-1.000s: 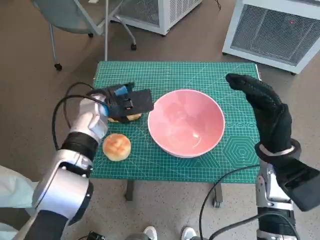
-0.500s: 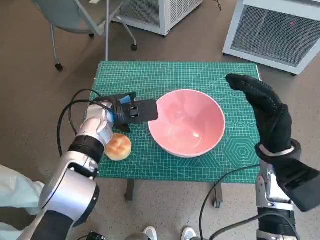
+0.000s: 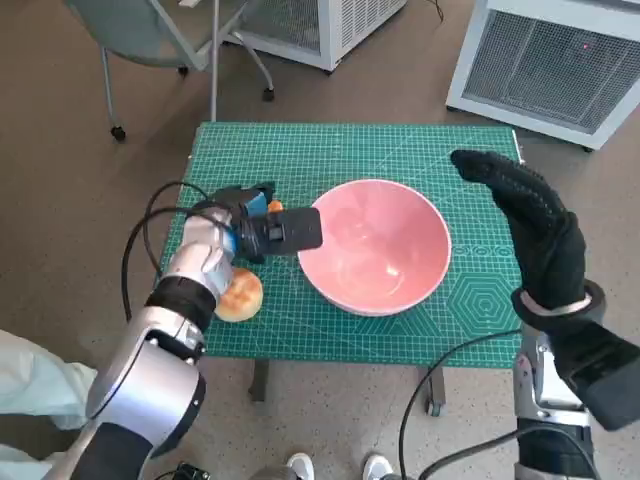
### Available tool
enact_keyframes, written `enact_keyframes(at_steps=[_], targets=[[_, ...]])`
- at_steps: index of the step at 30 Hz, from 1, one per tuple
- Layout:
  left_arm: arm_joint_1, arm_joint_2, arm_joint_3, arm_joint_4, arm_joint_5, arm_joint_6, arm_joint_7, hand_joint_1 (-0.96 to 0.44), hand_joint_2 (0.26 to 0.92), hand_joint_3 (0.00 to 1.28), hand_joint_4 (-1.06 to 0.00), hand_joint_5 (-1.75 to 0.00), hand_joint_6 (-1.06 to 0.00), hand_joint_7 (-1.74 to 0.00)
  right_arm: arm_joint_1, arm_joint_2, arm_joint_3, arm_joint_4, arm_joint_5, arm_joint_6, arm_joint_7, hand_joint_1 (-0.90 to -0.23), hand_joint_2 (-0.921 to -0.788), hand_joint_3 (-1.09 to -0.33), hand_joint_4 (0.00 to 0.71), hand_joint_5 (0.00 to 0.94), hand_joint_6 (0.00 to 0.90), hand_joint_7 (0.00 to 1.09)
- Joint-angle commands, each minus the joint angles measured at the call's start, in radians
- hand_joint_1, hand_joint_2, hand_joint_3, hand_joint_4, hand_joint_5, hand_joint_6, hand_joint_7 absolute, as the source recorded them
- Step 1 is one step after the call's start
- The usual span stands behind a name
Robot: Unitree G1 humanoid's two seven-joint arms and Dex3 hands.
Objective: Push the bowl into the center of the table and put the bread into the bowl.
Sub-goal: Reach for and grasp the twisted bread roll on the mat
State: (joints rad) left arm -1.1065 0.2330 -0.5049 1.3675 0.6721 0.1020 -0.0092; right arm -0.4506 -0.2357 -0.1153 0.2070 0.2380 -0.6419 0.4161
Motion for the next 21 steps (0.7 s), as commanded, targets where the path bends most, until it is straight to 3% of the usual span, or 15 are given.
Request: enact_keyframes(at_steps=[1, 2, 3, 6, 7, 8, 9, 11, 12, 13, 15, 17, 18, 21], targets=[[0.041, -0.004, -0.006, 0.013, 0.017, -0.027, 0.107, -0.09, 0.824, 0.01, -0.41, -0.39, -0.34, -0.02, 0.022, -0.006, -0.002, -0.004, -0.008, 0.013, -0.004, -0.591, -0.921, -0.726, 0.115, 0.0, -0.001, 0.34], [0.046, -0.003, -0.005, 0.013, 0.016, -0.032, 0.124, -0.05, 0.842, 0.01, -0.45, -0.88, -0.41, -0.03, 0.023, -0.005, -0.002, -0.004, -0.008, 0.012, -0.004, -0.591, -0.921, -0.726, 0.115, 0.0, -0.001, 0.34], [0.052, -0.002, -0.005, 0.013, 0.016, -0.037, 0.144, -0.02, 0.853, 0.01, -0.48, -1.19, -0.45, -0.03, 0.023, -0.005, -0.002, -0.004, -0.008, 0.011, -0.003, -0.591, -0.921, -0.726, 0.115, 0.0, -0.001, 0.34], [0.063, 0.001, -0.008, 0.014, 0.02, -0.049, 0.185, 0.04, 0.89, 0.02, -0.58, -1.56, -0.58, -0.06, 0.024, -0.003, -0.002, -0.004, -0.008, 0.011, -0.003, -0.591, -0.921, -0.726, 0.115, 0.0, -0.001, 0.34], [0.067, 0.003, -0.011, 0.014, 0.023, -0.054, 0.2, 0.05, 0.895, 0.03, -0.59, -1.6, -0.6, -0.07, 0.024, -0.003, -0.002, -0.005, -0.008, 0.011, -0.003, -0.591, -0.921, -0.725, 0.115, 0.0, -0.001, 0.34], [0.07, 0.004, -0.013, 0.014, 0.026, -0.057, 0.21, -0.09, 0.905, 0.08, -0.58, -1.65, -0.59, -0.53, 0.024, -0.002, -0.002, -0.006, -0.007, 0.012, -0.003, -0.591, -0.921, -0.725, 0.115, 0.0, -0.001, 0.33], [0.072, 0.006, -0.015, 0.015, 0.029, -0.062, 0.221, -0.19, 0.91, 0.12, -0.58, -1.69, -0.57, -0.83, 0.025, -0.002, -0.001, -0.007, -0.007, 0.012, -0.003, -0.591, -0.921, -0.725, 0.115, 0.0, -0.001, 0.33], [0.075, 0.009, -0.017, 0.015, 0.034, -0.068, 0.234, -0.09, 0.861, 0.26, -0.54, -1.54, -0.54, -1.09, 0.025, -0.001, -0.001, -0.008, -0.005, 0.012, -0.002, -0.59, -0.921, -0.725, 0.114, 0.0, -0.001, 0.33], [0.075, 0.01, -0.017, 0.016, 0.036, -0.071, 0.238, -0.07, 0.828, 0.33, -0.51, -1.56, -0.57, -1.08, 0.025, -0.001, -0.001, -0.008, -0.005, 0.012, -0.001, -0.59, -0.921, -0.726, 0.114, 0.0, -0.001, 0.33], [0.076, 0.012, -0.017, 0.017, 0.037, -0.073, 0.239, -0.05, 0.781, 0.42, -0.48, -1.6, -0.61, -1.07, 0.026, 0.0, -0.001, -0.009, -0.004, 0.012, -0.001, -0.59, -0.921, -0.726, 0.114, 0.0, -0.001, 0.33], [0.077, 0.015, -0.016, 0.018, 0.038, -0.076, 0.241, -0.02, 0.641, 0.7, -0.41, -1.6, -0.62, -1.29, 0.027, 0.0, -0.001, -0.01, -0.005, 0.01, -0.002, -0.589, -0.921, -0.727, 0.114, 0.0, -0.001, 0.33], [0.077, 0.017, -0.016, 0.019, 0.039, -0.077, 0.242, -0.01, 0.684, 0.6, -0.42, -1.58, -0.66, -1.19, 0.027, 0.001, -0.001, -0.009, -0.005, 0.009, -0.002, -0.587, -0.921, -0.727, 0.113, 0.0, -0.001, 0.33], [0.078, 0.017, -0.016, 0.02, 0.04, -0.078, 0.242, 0.0, 0.757, 0.46, -0.46, -1.52, -0.65, -1.14, 0.027, 0.002, 0.0, -0.008, -0.006, 0.008, -0.002, -0.586, -0.921, -0.727, 0.113, 0.0, -0.001, 0.33], [0.079, 0.019, -0.015, 0.02, 0.041, -0.077, 0.242, 0.0, 0.867, 0.22, -0.57, -1.39, -0.63, -1.1, 0.025, 0.003, 0.0, -0.003, -0.004, 0.007, -0.001, -0.584, -0.921, -0.727, 0.113, 0.0, -0.001, 0.33]])
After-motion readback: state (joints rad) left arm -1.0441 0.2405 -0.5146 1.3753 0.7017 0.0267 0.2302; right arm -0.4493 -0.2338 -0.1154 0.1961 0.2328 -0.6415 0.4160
